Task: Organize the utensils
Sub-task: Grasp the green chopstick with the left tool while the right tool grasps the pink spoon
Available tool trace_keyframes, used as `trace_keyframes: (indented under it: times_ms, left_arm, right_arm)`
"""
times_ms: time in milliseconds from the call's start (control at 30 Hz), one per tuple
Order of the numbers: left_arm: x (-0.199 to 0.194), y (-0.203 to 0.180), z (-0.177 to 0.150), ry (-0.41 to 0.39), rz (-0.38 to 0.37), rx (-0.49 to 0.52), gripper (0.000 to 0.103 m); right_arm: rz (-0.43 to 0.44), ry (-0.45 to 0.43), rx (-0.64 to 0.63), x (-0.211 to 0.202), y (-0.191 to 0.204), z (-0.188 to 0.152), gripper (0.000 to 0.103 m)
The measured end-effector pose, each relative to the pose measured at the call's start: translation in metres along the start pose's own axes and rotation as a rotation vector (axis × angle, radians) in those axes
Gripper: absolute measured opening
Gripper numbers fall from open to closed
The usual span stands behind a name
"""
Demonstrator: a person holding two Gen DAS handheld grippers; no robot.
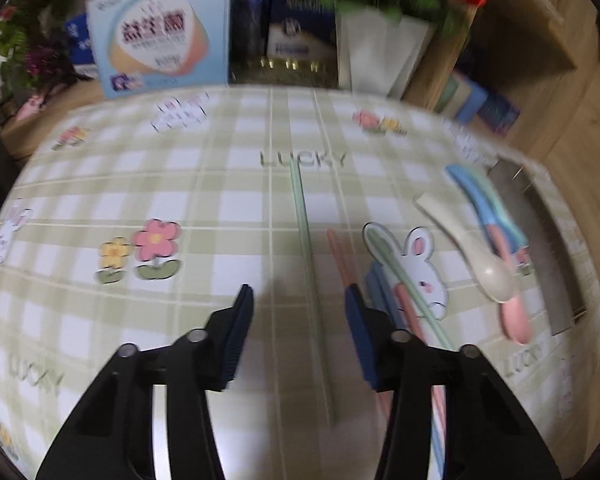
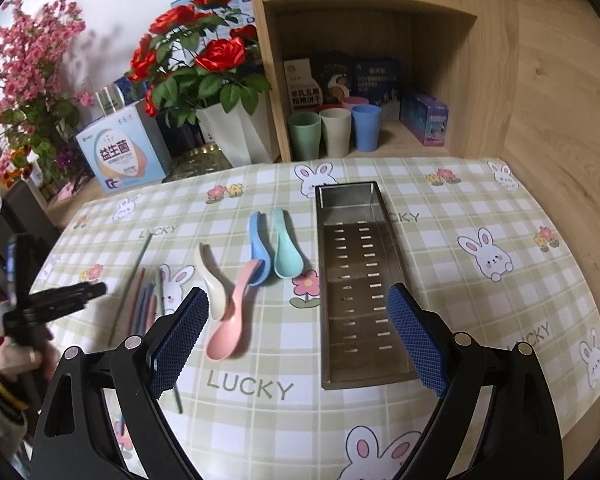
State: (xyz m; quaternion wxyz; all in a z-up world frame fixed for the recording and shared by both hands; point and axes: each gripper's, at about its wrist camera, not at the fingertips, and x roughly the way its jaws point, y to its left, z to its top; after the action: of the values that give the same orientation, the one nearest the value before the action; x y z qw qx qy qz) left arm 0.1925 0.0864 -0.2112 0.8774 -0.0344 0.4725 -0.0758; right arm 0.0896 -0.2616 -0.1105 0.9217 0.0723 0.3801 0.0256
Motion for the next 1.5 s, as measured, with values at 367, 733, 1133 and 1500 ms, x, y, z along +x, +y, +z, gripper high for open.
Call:
trace_keyframes:
  times_ms: [367, 733, 1133, 1500]
  left_arm:
    - [0.042, -0.003, 0.020, 0.041, 0.011, 0.030, 0.039]
    - [0.047, -0.017, 0.023, 0.051, 0.091, 0.091, 0.036]
    - [0.024, -0.014, -0.008, 0.045, 0.079, 0.025, 0.006]
    - [0.001, -0.004, -0.044, 0.006, 0.067, -0.018, 0.006]
  right_arm:
    - [0.012, 0.050, 0.009, 0.031, -0.011, 0.003, 0.088]
    - [0.047, 0.094, 0.020, 0.044, -0.012, -0.001, 0.076]
    - [0.126, 0.201, -0.132, 0.089, 0.030, -0.006, 0.028]
    - [0.183, 0.326, -0.034, 0.156, 0.053, -0.006, 0.018]
